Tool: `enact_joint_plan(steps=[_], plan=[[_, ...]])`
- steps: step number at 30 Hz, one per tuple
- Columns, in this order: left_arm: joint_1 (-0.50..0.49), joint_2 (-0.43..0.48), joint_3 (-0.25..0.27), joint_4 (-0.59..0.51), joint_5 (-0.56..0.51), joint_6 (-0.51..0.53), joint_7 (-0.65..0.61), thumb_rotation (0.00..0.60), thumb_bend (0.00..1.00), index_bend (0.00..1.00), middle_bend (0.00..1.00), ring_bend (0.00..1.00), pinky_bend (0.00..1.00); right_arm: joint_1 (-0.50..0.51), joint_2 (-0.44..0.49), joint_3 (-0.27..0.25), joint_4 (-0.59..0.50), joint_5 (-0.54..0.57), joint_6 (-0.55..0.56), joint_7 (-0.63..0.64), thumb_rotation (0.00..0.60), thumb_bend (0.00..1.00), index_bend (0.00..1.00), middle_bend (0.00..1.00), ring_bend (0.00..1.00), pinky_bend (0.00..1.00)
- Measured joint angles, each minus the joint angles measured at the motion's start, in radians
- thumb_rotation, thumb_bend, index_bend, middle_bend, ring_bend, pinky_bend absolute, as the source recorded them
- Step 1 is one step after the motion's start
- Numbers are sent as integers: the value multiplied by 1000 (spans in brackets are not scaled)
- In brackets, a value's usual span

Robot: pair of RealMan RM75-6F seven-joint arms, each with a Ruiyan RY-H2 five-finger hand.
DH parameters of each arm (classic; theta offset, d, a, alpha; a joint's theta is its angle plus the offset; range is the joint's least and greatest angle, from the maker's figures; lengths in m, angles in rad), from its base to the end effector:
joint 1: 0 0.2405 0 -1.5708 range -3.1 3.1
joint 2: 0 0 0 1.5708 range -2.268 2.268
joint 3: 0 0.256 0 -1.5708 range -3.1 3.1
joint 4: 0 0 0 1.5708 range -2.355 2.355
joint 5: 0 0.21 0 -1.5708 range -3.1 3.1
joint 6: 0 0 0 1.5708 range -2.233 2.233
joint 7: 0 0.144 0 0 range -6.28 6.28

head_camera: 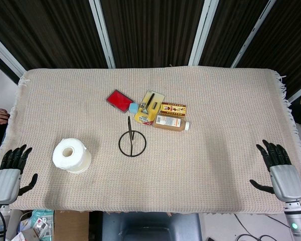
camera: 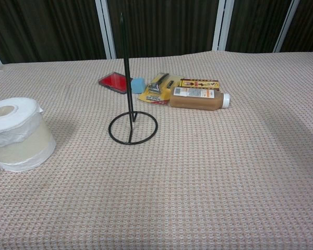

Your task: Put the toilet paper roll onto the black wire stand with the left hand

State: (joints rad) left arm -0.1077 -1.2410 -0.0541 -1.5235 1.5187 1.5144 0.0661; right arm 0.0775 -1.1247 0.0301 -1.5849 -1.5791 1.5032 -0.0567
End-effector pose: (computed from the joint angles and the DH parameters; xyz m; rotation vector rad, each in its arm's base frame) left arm -0.3083 0.1894 0.1310 -1.4005 -0.8347 -0.9282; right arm -0.3074 -0.1745 0.1549 1.4716 -0.8153 0.8819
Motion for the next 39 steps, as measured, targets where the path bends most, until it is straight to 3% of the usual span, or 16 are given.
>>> enact_joint_plan(steps=[8,18,22,30,39], plan=[[-9,-36,-16,49,-5,2,-116,600,369,0,0,0,3,-3,7,-1,-1,-3,5,10,600,65,0,0,0,0],[-42,-167,-56,224,-55,-56,-508,600,324,0,0,0,0,-6,16,3,-4,2,8,23,600,65,0,0,0,0],[-63,-219,-61,302,-72,-110,-608,600,312,0,0,0,0,-5,17,5,-5,5,7,27,600,65,0,0,0,0],[-100,-262,-56,365,-69,-177,-742,600,306,0,0,0,0,-7,21,6,-6,4,11,36,600,65,0,0,0,0],[-122,-267,-29,351,-27,-198,-885,600,305,0,0,0,0,-8,22,4,-7,0,12,40,600,65,0,0,0,0]])
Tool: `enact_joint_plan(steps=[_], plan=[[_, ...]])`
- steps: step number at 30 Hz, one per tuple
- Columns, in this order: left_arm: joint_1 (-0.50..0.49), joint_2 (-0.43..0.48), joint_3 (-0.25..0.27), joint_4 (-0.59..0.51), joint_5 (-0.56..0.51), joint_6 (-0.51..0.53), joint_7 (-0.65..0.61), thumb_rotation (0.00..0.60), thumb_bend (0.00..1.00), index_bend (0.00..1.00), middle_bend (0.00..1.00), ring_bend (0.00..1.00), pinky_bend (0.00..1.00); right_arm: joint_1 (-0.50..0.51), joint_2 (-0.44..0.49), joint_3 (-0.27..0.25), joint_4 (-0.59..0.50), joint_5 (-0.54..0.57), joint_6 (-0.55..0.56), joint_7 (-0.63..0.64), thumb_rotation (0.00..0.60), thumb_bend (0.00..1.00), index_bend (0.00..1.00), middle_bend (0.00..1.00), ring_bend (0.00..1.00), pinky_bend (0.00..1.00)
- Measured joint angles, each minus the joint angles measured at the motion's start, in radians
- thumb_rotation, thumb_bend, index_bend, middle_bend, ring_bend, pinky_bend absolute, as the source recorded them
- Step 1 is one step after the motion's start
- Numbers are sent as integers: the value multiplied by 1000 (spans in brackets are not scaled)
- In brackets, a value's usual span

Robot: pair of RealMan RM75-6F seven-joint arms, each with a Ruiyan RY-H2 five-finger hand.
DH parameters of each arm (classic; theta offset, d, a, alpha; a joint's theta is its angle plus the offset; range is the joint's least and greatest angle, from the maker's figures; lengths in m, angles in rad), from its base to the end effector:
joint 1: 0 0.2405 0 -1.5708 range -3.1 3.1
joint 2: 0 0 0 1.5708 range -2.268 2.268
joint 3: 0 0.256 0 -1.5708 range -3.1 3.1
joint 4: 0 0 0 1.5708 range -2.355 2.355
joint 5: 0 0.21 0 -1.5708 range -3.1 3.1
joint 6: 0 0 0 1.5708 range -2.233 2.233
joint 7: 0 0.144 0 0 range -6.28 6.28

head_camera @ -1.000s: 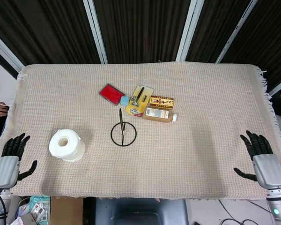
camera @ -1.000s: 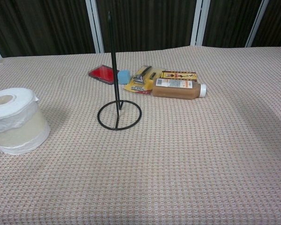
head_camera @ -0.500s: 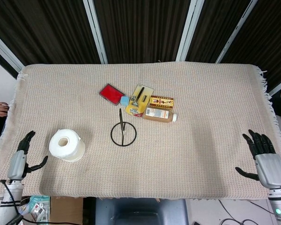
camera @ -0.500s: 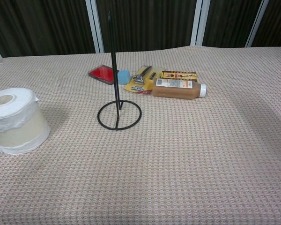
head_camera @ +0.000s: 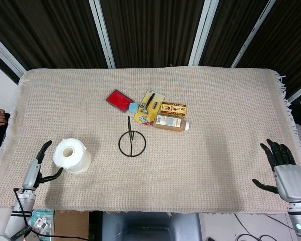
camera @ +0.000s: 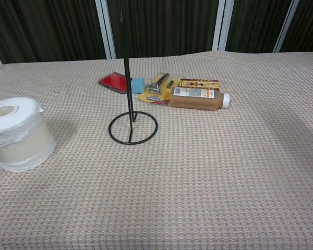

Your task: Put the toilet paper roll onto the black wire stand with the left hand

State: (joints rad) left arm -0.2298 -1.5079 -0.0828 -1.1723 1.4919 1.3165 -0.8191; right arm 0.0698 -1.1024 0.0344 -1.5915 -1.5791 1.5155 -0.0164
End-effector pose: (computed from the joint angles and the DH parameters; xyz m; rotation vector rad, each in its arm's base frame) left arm -0.3286 0.2380 0.0532 -1.1288 -1.5508 -1.4384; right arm -0.3081 -0.1731 0.1636 1.4506 -0.8281 0.9051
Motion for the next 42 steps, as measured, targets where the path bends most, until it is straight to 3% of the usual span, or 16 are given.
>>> enact_joint_plan(steps=[8,21,24,26,27,29,31,34,37,42], plan=[[-15,-15,23,-12,26,-8,-24,600,305,0,0,0,0,-1,2,-3,-1,-8,4,5,600,65,0,0,0,0],[-55,-102,-21,75,-42,-59,36,600,305,0,0,0,14,-6,13,-2,-4,-13,16,25,600,65,0,0,0,0],[-65,-112,-26,84,-46,-71,10,600,304,0,0,0,151,-6,14,-2,-4,-14,15,26,600,65,0,0,0,0],[-70,-116,-30,90,-52,-84,-1,600,319,0,0,37,319,-6,14,-3,-4,-15,14,27,600,65,0,0,0,0],[-74,-117,-33,92,-58,-95,-3,600,341,0,26,119,435,-6,15,-3,-4,-15,14,28,600,65,0,0,0,0],[-79,-119,-41,95,-73,-106,-1,600,381,77,193,307,578,-6,16,-3,-5,-15,15,29,600,65,0,0,0,0],[-81,-124,-56,95,-98,-114,8,600,472,325,473,506,730,-7,17,-2,-5,-16,18,32,600,65,0,0,0,0],[-82,-129,-82,86,-137,-123,22,600,628,532,658,669,879,-8,19,-3,-6,-18,19,34,600,65,0,0,0,0],[-80,-127,-105,64,-161,-123,17,600,737,645,768,766,965,-8,20,-5,-7,-19,18,34,600,65,0,0,0,0],[-76,-122,-136,42,-152,-49,25,600,773,673,802,795,998,-10,21,-5,-8,-21,20,35,600,65,0,0,0,0]])
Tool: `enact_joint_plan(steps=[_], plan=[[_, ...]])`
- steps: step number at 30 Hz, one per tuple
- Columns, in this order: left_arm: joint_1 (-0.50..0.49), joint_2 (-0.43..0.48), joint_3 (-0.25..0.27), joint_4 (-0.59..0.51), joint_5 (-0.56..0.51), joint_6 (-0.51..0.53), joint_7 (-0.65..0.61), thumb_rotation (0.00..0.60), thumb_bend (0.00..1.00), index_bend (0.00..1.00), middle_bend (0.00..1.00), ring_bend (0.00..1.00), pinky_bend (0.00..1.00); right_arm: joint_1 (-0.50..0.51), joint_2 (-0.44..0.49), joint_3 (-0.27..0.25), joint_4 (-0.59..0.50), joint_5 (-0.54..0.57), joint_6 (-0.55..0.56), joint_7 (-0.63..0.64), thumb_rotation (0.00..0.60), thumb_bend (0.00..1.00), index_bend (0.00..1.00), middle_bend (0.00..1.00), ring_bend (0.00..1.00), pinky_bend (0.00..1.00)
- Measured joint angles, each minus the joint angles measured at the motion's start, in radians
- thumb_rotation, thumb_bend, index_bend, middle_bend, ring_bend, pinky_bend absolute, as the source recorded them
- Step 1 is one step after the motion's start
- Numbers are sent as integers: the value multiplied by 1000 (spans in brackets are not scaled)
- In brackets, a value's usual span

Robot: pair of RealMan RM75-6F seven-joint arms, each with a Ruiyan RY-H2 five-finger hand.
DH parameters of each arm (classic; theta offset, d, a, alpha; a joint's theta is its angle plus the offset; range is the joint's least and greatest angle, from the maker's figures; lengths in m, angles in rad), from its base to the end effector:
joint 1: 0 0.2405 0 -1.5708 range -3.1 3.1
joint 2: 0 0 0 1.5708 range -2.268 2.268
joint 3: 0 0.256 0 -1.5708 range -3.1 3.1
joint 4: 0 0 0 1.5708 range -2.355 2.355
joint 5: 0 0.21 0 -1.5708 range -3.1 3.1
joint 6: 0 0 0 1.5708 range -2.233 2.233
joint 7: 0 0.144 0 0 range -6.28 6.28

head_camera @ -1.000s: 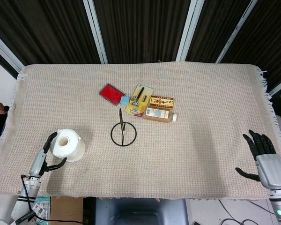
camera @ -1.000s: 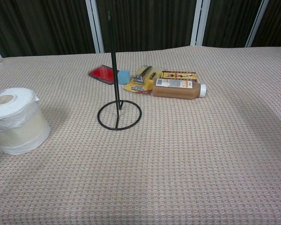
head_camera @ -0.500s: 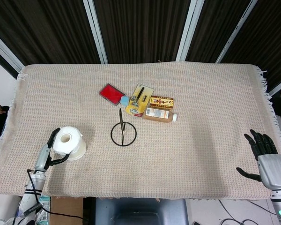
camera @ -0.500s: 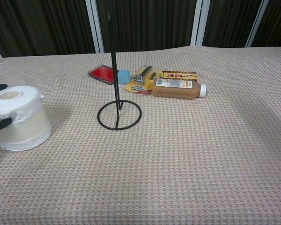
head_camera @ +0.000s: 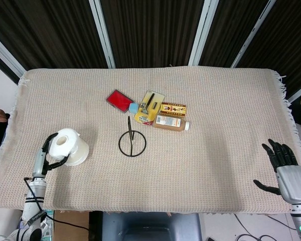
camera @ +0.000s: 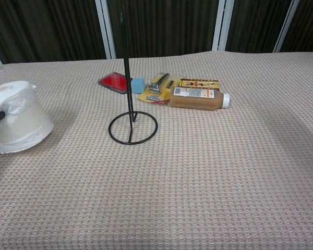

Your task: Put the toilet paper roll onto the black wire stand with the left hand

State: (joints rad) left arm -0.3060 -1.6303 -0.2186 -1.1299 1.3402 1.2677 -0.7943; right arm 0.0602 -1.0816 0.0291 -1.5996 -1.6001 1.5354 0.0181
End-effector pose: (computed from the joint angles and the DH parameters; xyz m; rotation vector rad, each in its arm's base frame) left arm -0.3098 0.2838 0.0362 -0.9097 -1.5553 -1.5458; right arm -0.3062 -0.1688 0.1700 1.4492 -0.8330 0.9342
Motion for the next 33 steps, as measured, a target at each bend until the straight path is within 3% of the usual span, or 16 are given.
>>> enact_joint_plan(steps=[5,11,16,22,28,33], plan=[[-7,23,-43,-49,45,120,37,600,783,681,805,800,1000,1,0,-4,-1,-4,-5,-2,600,65,0,0,0,0],[-64,65,-141,-172,112,237,81,600,778,682,806,804,1000,3,-2,-4,-1,-1,-13,-7,600,65,0,0,0,0],[-146,95,-227,-276,81,190,111,600,773,682,807,804,1000,7,-4,-5,-1,1,-22,-13,600,65,0,0,0,0],[-226,124,-301,-389,-49,53,119,600,771,682,806,804,1000,10,-3,-3,0,7,-28,-10,600,65,0,0,0,0],[-255,140,-323,-486,-96,13,125,600,766,682,806,804,1000,12,-1,-2,1,11,-32,-3,600,65,0,0,0,0],[-252,151,-292,-562,-96,11,166,600,767,682,806,804,1000,10,2,-6,-3,0,-25,-1,600,65,0,0,0,0]])
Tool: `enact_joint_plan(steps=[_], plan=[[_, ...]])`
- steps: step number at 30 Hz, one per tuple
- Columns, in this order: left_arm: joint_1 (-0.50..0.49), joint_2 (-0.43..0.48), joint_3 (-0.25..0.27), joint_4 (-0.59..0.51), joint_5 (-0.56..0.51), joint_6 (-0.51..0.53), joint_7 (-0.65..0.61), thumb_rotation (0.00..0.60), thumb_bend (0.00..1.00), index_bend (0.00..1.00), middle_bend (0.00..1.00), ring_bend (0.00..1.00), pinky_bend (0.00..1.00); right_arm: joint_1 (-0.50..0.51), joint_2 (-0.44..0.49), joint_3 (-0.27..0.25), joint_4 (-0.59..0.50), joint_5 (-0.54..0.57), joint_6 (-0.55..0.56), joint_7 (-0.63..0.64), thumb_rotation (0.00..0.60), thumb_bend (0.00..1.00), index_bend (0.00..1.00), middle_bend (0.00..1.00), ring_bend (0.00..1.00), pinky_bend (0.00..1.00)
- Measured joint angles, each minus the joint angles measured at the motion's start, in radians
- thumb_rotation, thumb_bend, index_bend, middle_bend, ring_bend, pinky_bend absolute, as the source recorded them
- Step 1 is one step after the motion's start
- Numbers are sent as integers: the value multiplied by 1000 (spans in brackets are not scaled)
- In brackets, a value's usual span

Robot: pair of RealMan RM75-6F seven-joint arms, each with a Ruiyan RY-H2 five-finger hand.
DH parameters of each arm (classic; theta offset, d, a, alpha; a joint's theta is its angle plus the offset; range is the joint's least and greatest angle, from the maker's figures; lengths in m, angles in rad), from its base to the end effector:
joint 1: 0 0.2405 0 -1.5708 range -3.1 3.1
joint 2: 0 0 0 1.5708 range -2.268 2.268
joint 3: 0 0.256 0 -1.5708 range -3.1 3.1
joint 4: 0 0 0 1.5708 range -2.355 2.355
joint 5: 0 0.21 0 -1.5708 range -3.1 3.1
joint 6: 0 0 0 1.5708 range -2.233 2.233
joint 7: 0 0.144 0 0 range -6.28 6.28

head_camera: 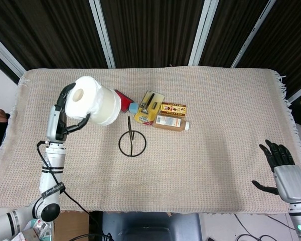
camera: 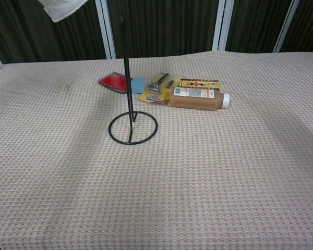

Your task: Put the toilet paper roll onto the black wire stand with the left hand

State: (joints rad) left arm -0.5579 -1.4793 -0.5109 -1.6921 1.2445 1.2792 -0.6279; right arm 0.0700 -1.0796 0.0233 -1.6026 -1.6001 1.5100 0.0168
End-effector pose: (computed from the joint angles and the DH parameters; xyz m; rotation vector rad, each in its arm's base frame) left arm -0.1136 0.3521 0.1073 -0.9154 -1.5522 -2.1153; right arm -0.3062 -0.1706 0.1663 1.4719 -0.8495 0.9205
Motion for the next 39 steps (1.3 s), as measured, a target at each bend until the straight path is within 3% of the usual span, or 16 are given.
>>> enact_joint_plan(steps=[9,39], plan=[[-3,-13,71,-20,40,-8,53,600,766,682,806,804,1000,-8,12,-8,-2,-20,19,22,600,65,0,0,0,0],[-62,-51,65,-49,29,5,174,600,760,682,807,804,1000,-8,16,-9,-2,-23,20,29,600,65,0,0,0,0]])
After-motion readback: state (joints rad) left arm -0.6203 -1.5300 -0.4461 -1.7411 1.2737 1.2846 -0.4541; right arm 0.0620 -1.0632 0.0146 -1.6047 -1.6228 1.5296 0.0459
